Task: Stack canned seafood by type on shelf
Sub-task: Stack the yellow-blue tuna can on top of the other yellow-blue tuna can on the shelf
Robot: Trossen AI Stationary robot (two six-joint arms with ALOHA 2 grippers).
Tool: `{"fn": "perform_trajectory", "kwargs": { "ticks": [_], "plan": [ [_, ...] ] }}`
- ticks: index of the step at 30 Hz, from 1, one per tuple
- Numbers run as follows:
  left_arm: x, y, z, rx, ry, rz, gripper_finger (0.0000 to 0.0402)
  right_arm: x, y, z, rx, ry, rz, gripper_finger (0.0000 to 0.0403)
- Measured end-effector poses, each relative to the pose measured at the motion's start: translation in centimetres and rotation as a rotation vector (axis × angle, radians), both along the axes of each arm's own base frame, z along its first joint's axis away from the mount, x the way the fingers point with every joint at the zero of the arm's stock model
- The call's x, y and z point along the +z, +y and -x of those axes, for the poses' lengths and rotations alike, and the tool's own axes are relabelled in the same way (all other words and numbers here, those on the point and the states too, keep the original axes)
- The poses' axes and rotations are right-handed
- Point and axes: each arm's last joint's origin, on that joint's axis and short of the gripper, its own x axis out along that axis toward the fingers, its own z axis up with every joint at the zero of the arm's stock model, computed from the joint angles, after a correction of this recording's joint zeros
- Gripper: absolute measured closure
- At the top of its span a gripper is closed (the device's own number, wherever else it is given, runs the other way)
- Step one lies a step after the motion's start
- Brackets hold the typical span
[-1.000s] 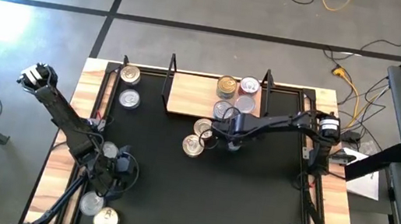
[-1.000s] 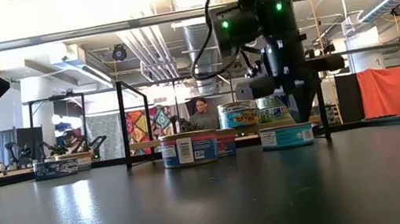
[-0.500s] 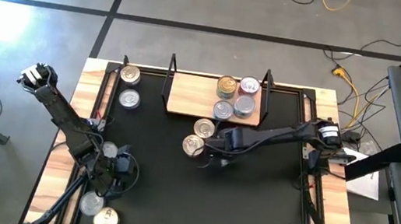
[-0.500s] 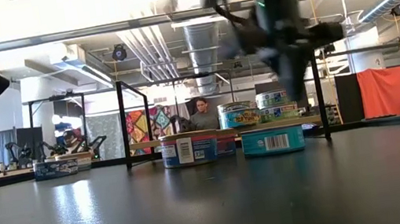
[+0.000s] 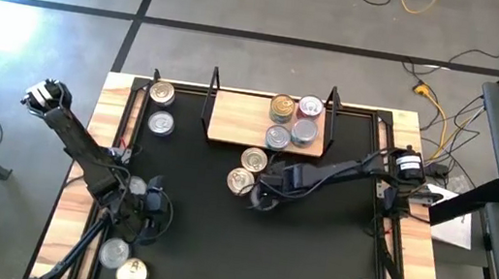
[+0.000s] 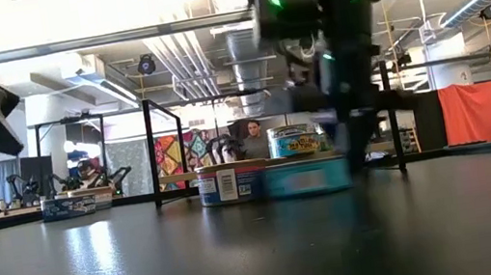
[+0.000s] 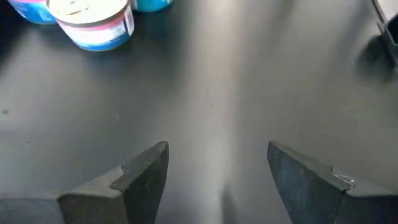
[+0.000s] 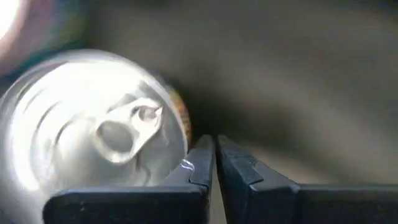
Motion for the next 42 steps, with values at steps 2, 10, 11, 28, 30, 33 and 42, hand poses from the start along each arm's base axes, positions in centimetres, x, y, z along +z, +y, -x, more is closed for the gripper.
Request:
{"fn": "perform_trajectory", "kwargs": {
  "ticks": [2, 10, 11, 28, 30, 33, 42],
  "plan": [
    [-0.5, 0.0, -0.1, -0.019, 0.030, 0.026, 0.0142, 0.4, 0.9, -0.7, 0.079, -0.056, -0.095, 0.0390],
    [-2.0, -0.6, -0.6, -0.059, 0.065, -0.025, 0.0142, 1.0, 1.4, -0.8, 0.094, -0.040, -0.055, 0.0390],
    [-2.2, -0.8, -0.9, -0.056, 0.050, -0.038, 0.0142, 0.9, 1.3, -0.8, 0.078, -0.046, -0.033, 0.0390],
    [-3.7, -0.2, -3.9, -0.008, 0.006, -0.056, 0.0072, 0.7, 4.1, -4.0, 0.255, -0.310, -0.202, 0.0390],
    [-3.9, -0.7, -3.7, -0.050, 0.025, -0.035, 0.0064, 0.6, 4.1, -3.7, 0.245, -0.275, -0.202, 0.0390],
    [-4.0, -1.7, -3.1, -0.115, 0.039, -0.013, 0.0058, 0.4, 4.5, -3.4, 0.254, -0.248, -0.208, 0.0390],
    [-5.1, -3.6, -1.3, -0.116, 0.066, 0.014, 0.0059, 0.4, 5.5, -3.2, 0.276, -0.248, -0.213, 0.0390]
  ]
}}
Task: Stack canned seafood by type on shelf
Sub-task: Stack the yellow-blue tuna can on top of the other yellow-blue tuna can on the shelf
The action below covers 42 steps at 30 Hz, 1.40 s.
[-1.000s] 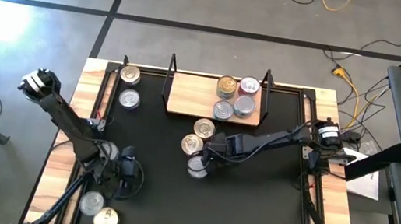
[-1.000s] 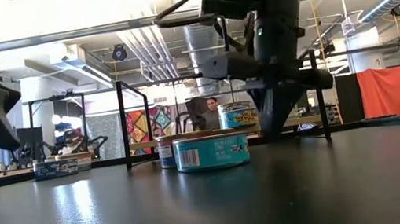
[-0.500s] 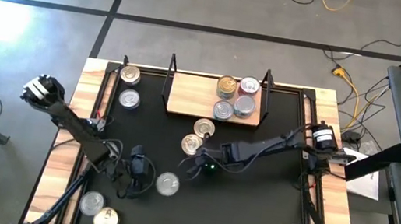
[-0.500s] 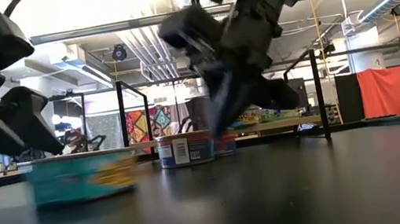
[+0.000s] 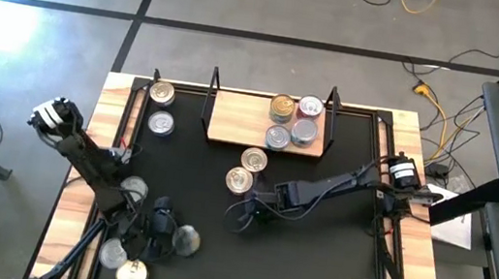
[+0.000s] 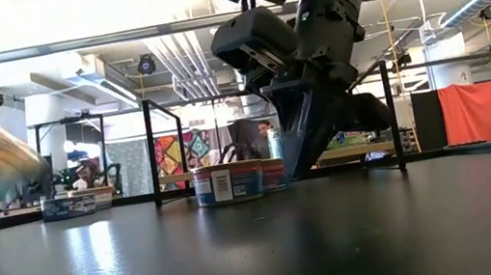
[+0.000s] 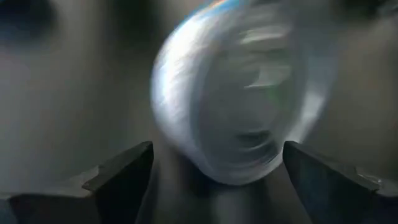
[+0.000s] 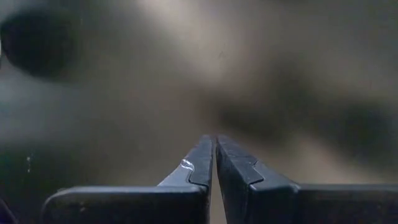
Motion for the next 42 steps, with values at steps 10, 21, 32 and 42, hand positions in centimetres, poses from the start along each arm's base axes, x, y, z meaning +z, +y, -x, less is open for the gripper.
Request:
{"fn": "perform_trajectory", "kwargs": {
  "ticks": [10, 21, 32, 42],
  "plan": [
    [-0.3, 1.3, -0.9, 0.148, -0.058, -0.108, 0.0059, -0.1, 0.9, 0.2, -0.014, 0.009, -0.013, 0.0390],
    [3.4, 2.9, -1.0, 0.195, -0.154, -0.052, 0.0059, 0.9, 1.7, -0.6, -0.011, -0.075, 0.021, 0.0390],
    [5.1, 2.4, 0.0, 0.103, -0.135, -0.030, 0.0059, 2.9, 2.7, -1.4, -0.050, -0.154, 0.106, 0.0390],
    [6.0, -3.3, -4.9, -0.076, -0.150, -0.081, 0.0059, 5.3, 6.9, -1.1, 0.030, -0.217, 0.162, 0.0390]
  ]
}}
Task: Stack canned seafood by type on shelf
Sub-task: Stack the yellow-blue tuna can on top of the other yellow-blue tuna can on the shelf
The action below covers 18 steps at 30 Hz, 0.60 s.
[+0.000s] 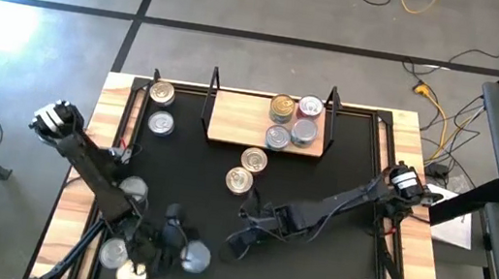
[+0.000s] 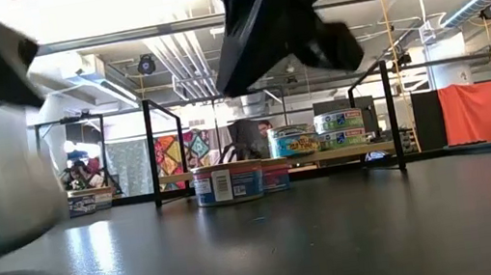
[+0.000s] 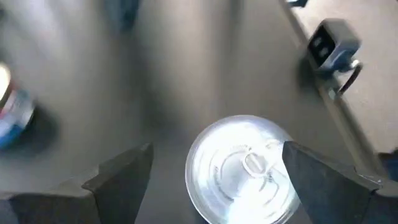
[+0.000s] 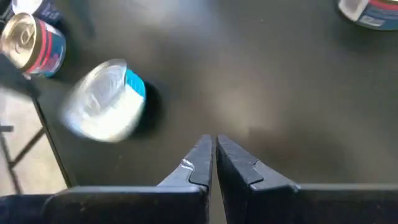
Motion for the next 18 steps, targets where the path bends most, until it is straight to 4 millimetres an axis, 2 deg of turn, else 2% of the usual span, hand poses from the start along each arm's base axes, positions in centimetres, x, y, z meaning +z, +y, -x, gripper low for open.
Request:
{"fn": "perform_trajectory", "kwargs": {
  "ticks": [4, 8, 13, 16, 18],
  "plan": [
    [0.3, -1.9, -1.9, -0.005, 0.028, -0.043, 0.0059, 0.4, 1.2, 0.8, 0.021, 0.046, 0.039, 0.0390],
    [0.7, -2.6, -2.7, 0.056, 0.055, -0.020, 0.0059, 0.6, 2.4, 1.2, 0.088, 0.032, 0.071, 0.0390],
    [0.9, -3.4, -2.2, 0.118, 0.076, 0.077, 0.0059, 0.2, 3.6, 1.5, 0.180, 0.021, 0.117, 0.0390],
    [0.5, -3.9, -1.7, 0.140, 0.097, 0.119, 0.0059, -0.9, 4.2, 1.4, 0.214, 0.037, 0.140, 0.0390],
    [-0.4, -4.3, -1.1, 0.174, 0.141, 0.128, 0.0059, -2.1, 4.5, 1.0, 0.221, 0.048, 0.142, 0.0390]
  ]
}}
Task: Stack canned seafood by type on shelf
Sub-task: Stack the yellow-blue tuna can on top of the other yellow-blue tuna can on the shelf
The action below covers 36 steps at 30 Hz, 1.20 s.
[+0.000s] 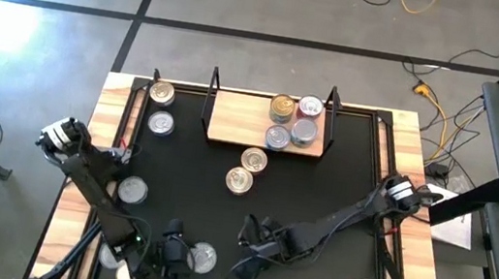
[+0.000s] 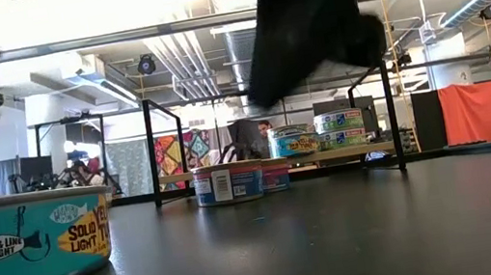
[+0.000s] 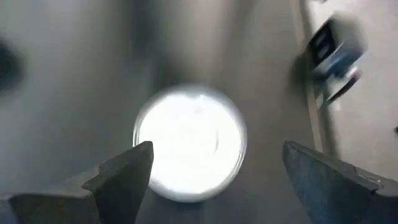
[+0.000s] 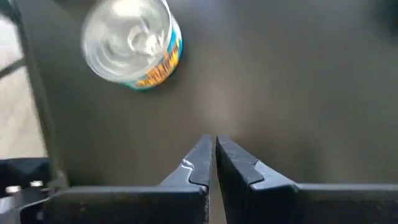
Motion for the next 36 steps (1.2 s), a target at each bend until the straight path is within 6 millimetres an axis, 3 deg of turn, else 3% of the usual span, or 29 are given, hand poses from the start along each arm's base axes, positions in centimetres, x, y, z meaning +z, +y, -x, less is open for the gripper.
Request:
{"fn": "perform_trajectory", "kwargs": {
  "ticks": [6, 12, 17, 23, 30, 36],
  "plan": [
    [-3.4, -0.9, 0.6, 0.110, 0.091, 0.010, 0.0059, -3.1, 1.3, -1.5, 0.043, 0.013, -0.077, 0.0390],
    [-4.7, -0.1, -0.2, 0.182, 0.126, -0.018, 0.0059, -2.7, 3.0, -2.3, 0.091, 0.038, -0.086, 0.0390],
    [-4.9, 2.3, -0.8, 0.275, 0.163, -0.160, 0.0059, -1.9, 3.4, -2.3, 0.091, 0.053, -0.069, 0.0390],
    [-3.7, 5.3, -2.0, 0.359, 0.144, -0.249, 0.0059, -2.1, 3.2, -2.3, 0.053, 0.060, -0.057, 0.0390],
    [-2.7, 4.1, -1.2, 0.111, 0.132, -0.220, 0.0059, -2.4, 1.7, -2.5, 0.019, 0.118, -0.029, 0.0390],
    [-3.4, 3.2, 0.2, 0.101, 0.138, -0.160, 0.0059, -2.7, 0.4, -2.2, 0.054, 0.199, 0.043, 0.0390]
  ]
}}
